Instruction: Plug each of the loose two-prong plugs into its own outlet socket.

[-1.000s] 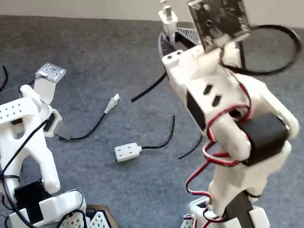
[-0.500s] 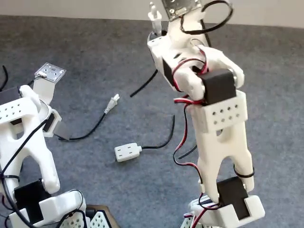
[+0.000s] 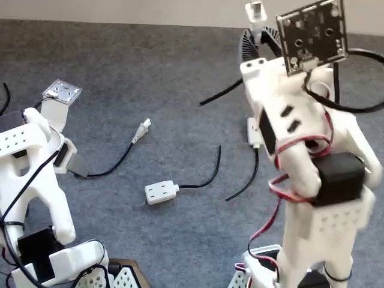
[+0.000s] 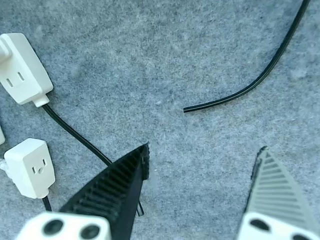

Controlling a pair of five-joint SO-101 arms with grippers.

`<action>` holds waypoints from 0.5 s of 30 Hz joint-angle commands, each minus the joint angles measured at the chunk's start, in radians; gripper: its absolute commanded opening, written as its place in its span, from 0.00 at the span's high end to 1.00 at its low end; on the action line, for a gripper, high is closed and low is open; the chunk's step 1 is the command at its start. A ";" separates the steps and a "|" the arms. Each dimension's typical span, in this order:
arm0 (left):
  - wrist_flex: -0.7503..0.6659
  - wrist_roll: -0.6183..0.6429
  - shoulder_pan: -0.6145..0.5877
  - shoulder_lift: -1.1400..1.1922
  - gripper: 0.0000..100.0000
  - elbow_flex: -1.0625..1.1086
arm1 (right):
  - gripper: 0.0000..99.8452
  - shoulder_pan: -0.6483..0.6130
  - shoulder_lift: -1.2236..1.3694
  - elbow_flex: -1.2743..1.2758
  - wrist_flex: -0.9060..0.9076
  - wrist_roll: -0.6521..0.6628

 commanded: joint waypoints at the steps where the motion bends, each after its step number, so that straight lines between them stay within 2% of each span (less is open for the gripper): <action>1: -0.012 -0.006 -0.008 -0.002 0.67 0.012 | 0.99 0.022 -0.008 0.318 -0.248 0.014; 4: -0.012 -0.008 -0.012 -0.002 0.67 0.007 | 0.99 -0.008 -0.004 0.535 -0.400 0.012; 7: -0.012 -0.008 -0.007 -0.004 0.67 0.010 | 0.99 -0.047 0.064 0.661 -0.455 0.012; 10: -0.012 -0.008 -0.005 -0.002 0.67 0.018 | 0.99 -0.048 0.150 0.654 -0.395 0.012; 15: -0.014 -0.008 -0.012 -0.002 0.67 0.018 | 1.00 -0.033 0.160 0.605 -0.147 0.015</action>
